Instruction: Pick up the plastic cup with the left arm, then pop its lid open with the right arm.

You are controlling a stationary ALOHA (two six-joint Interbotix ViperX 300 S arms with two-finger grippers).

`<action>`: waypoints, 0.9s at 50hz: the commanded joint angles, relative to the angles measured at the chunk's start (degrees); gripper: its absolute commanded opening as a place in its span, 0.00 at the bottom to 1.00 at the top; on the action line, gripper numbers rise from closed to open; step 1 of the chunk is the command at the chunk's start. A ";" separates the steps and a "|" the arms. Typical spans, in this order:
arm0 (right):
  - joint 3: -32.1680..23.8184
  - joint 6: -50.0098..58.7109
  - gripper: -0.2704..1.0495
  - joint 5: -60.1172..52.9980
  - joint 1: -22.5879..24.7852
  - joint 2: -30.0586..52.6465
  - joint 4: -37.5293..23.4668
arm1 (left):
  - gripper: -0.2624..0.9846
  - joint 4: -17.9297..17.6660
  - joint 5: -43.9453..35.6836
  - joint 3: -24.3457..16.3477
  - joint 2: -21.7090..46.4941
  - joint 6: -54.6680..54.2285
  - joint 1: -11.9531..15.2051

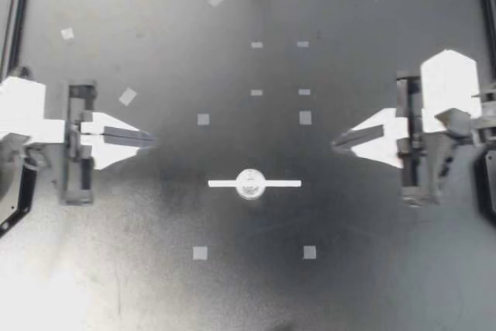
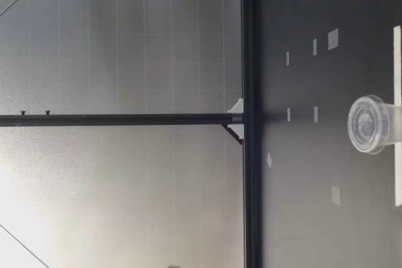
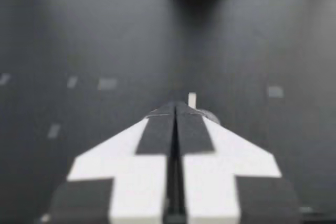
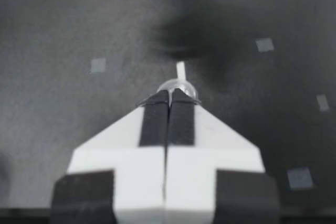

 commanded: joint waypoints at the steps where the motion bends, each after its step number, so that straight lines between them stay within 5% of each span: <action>1: -2.81 -0.09 0.08 -1.85 -0.44 2.64 0.09 | 0.32 -0.09 -1.32 -2.46 3.34 0.00 0.26; 15: -5.36 1.41 0.08 -5.63 -0.44 13.89 0.53 | 0.67 0.00 -5.45 -6.59 16.61 0.09 0.18; 45: -10.81 5.45 0.08 -7.03 0.79 29.18 0.53 | 0.67 1.67 -8.88 -12.66 33.57 0.26 -1.41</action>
